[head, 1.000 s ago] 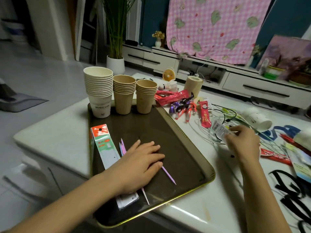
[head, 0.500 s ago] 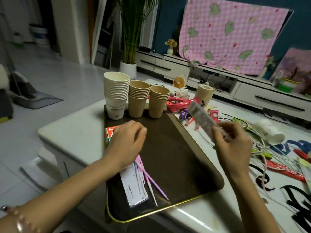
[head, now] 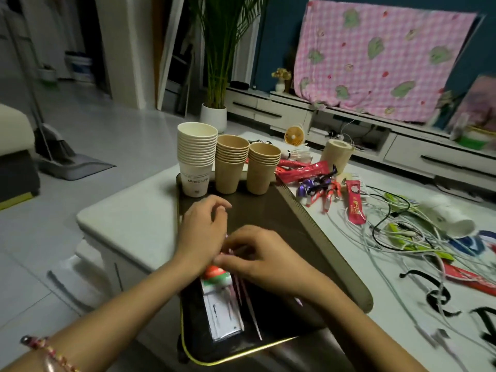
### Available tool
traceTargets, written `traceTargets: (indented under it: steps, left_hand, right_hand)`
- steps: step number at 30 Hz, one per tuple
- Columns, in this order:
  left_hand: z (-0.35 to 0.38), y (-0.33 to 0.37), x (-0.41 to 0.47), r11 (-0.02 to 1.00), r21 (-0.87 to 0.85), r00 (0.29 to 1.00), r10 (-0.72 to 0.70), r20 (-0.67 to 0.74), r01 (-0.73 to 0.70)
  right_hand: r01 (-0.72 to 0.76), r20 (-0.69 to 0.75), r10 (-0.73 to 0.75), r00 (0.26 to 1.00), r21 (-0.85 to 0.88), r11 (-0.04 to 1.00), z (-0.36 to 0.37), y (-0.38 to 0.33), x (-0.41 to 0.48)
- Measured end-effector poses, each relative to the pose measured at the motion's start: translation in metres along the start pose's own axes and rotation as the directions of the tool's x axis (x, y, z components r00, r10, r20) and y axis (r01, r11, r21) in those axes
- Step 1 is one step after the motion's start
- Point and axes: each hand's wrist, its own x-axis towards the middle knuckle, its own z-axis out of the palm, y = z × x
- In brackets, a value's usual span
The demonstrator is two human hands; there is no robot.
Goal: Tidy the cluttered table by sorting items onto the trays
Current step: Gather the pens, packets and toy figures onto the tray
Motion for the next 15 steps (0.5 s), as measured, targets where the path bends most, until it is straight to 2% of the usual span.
traceTargets:
  steps: [1, 3, 5, 7, 10, 11, 12, 13, 14, 15]
  left_hand:
    - [0.001, 0.000, -0.002, 0.999, 0.029, 0.997, 0.025, 0.068, -0.027]
    - [0.005, -0.001, -0.007, 0.981, 0.136, 0.976, 0.110, 0.188, -0.137]
    - [0.011, -0.003, -0.011, 0.925, 0.237, 0.927, 0.221, 0.304, -0.298]
    - [0.016, -0.004, -0.013, 0.880, 0.264, 0.874, 0.271, 0.403, -0.395]
    - [0.018, -0.005, -0.014, 0.885, 0.221, 0.840, 0.272, 0.470, -0.410]
    - [0.017, -0.005, -0.014, 0.895, 0.201, 0.838, 0.266, 0.476, -0.398]
    - [0.016, -0.005, -0.015, 0.902, 0.193, 0.837, 0.256, 0.484, -0.387]
    - [0.016, -0.004, -0.016, 0.899, 0.202, 0.830, 0.248, 0.500, -0.390]
    - [0.017, -0.004, -0.017, 0.885, 0.228, 0.821, 0.244, 0.515, -0.406]
    - [0.018, -0.004, -0.019, 0.866, 0.258, 0.813, 0.244, 0.529, -0.428]
  right_hand:
    - [-0.079, -0.079, 0.076, 0.994, -0.037, 0.996, -0.008, 0.009, -0.001]
    - [-0.255, -0.158, 0.221, 0.962, -0.250, 0.934, -0.021, 0.027, -0.005]
    - [-0.338, -0.082, 0.329, 0.941, -0.300, 0.892, -0.024, 0.036, -0.009]
    - [-0.306, 0.054, 0.322, 0.945, -0.200, 0.931, -0.021, 0.032, -0.014]
    - [-0.278, 0.278, 0.258, 0.925, 0.036, 0.960, -0.026, 0.023, -0.013]
    - [-0.288, 0.286, 0.253, 0.924, 0.086, 0.954, -0.034, 0.025, -0.011]
    - [-0.293, 0.203, 0.266, 0.942, 0.119, 0.949, -0.045, 0.031, -0.007]
    - [-0.300, 0.030, 0.299, 0.954, 0.155, 0.941, -0.056, 0.041, -0.002]
    - [-0.310, -0.196, 0.348, 0.917, 0.201, 0.929, -0.068, 0.055, 0.002]
    - [-0.321, -0.425, 0.399, 0.812, 0.246, 0.915, -0.080, 0.072, 0.005]
